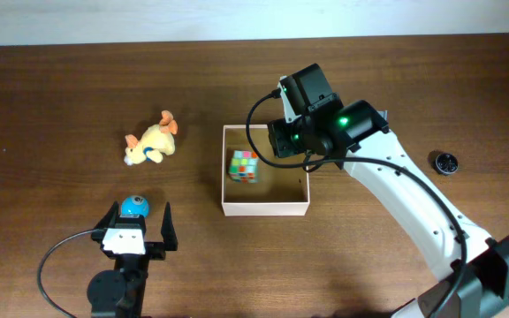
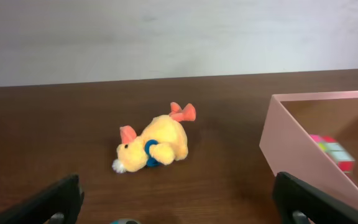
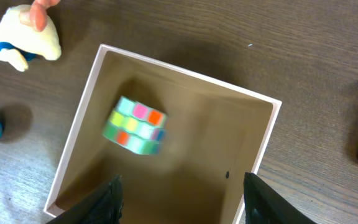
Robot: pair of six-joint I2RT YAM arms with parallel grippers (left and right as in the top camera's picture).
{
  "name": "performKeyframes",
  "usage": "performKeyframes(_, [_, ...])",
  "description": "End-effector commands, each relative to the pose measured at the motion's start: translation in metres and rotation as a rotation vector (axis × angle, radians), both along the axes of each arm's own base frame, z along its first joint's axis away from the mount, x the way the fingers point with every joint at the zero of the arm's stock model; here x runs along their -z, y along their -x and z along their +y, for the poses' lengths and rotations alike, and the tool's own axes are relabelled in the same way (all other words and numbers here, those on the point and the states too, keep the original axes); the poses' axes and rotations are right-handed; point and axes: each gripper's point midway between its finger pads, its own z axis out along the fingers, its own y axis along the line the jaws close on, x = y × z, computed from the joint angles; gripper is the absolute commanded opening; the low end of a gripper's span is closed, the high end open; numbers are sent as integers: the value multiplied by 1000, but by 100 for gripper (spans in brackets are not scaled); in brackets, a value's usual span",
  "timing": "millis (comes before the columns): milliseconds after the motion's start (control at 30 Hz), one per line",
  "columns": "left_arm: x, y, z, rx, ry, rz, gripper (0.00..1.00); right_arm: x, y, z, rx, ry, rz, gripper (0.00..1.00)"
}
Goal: Pack container
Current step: 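Lift the cube and carry it left over the box, then lower the cube into the box with the right gripper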
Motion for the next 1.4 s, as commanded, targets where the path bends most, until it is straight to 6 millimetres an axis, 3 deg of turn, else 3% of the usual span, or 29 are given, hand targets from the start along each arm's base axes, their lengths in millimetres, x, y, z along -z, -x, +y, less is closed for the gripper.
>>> performKeyframes(0, [1, 0, 0, 1, -15, -5, 99, 13, -9, 1, 23, 25, 17, 57])
performKeyframes(133, [1, 0, 0, 1, -15, -5, 99, 25, -7, 8, 6, 19, 53, 56])
performKeyframes(333, [1, 0, 0, 1, -15, -5, 99, 22, 3, 33, -57, -14, 47, 57])
performKeyframes(500, [1, 0, 1, 1, -15, -5, 99, 22, -2, 58, -73, -55, 8, 57])
performKeyframes(700, [1, 0, 0, 1, -15, -5, 99, 52, -15, 75, -49, -67, 32, 61])
performKeyframes(967, [1, 0, 0, 1, -15, -5, 99, 102, -25, 72, -17, -23, 103, 63])
performKeyframes(1233, [1, 0, 1, 1, -15, -5, 99, 103, -39, 46, 44, -8, 107, 63])
performKeyframes(1367, [1, 0, 1, 1, -15, -5, 99, 107, -35, 39, 51, 8, 136, 62])
